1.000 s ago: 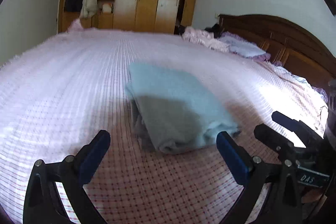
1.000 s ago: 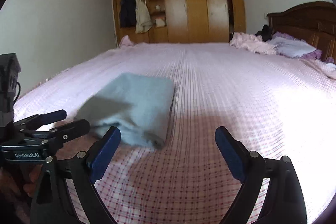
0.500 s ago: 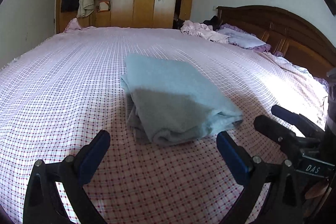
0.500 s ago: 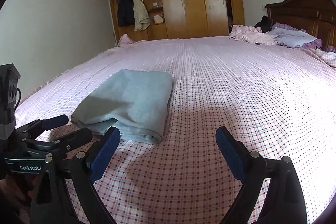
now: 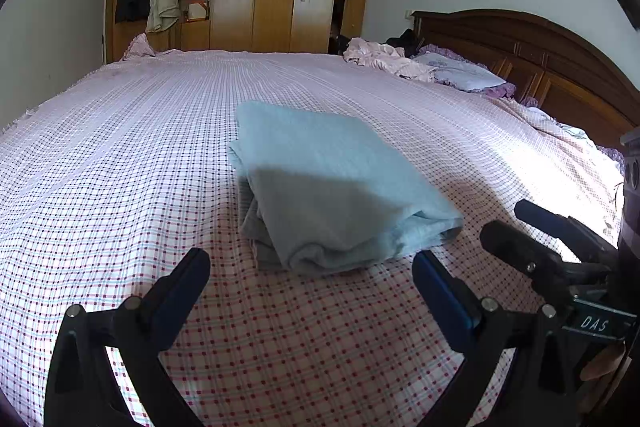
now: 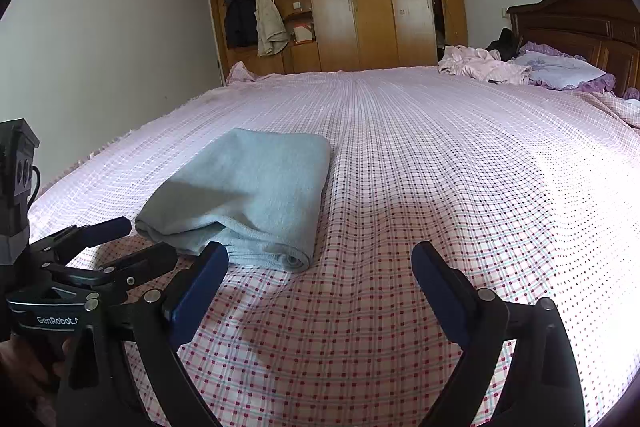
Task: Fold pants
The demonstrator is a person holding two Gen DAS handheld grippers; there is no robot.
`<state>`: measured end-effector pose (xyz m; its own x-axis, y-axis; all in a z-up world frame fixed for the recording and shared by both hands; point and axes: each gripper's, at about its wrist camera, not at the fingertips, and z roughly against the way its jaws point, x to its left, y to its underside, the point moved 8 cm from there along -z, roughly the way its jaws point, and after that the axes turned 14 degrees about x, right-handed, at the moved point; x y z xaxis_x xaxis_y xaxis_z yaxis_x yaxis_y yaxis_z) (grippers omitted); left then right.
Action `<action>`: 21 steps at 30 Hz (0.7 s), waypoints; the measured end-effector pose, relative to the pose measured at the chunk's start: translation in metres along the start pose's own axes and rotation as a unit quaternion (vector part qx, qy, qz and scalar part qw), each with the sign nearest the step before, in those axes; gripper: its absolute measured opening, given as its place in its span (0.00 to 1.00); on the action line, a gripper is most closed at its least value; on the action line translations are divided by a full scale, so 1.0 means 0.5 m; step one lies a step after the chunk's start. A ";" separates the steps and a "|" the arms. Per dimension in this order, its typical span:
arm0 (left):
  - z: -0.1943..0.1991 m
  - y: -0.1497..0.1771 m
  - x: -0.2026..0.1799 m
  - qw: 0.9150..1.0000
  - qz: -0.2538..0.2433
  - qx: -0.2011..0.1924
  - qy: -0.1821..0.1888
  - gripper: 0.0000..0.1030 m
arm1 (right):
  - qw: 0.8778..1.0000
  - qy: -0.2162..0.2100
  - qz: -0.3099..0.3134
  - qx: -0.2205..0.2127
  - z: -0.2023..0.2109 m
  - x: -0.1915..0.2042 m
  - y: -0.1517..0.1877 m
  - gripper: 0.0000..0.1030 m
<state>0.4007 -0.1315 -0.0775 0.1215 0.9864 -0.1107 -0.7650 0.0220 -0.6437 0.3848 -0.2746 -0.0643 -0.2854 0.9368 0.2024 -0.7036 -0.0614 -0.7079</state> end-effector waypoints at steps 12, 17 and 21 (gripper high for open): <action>0.000 0.000 -0.002 1.000 -0.001 -0.001 0.000 1.00 | 1.000 -0.001 -0.001 0.003 -0.008 0.005 0.002 0.87; 0.006 0.002 -0.005 1.000 -0.002 -0.002 -0.001 1.00 | 1.000 -0.001 0.000 0.004 -0.009 0.005 0.002 0.87; 0.007 0.002 -0.007 1.000 -0.002 -0.002 -0.001 1.00 | 1.000 -0.001 0.000 0.005 -0.010 0.005 0.003 0.87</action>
<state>0.3973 -0.1344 -0.0753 0.1232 0.9865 -0.1076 -0.7617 0.0245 -0.6475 0.3862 -0.2704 -0.0680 -0.2864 0.9363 0.2035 -0.7099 -0.0648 -0.7013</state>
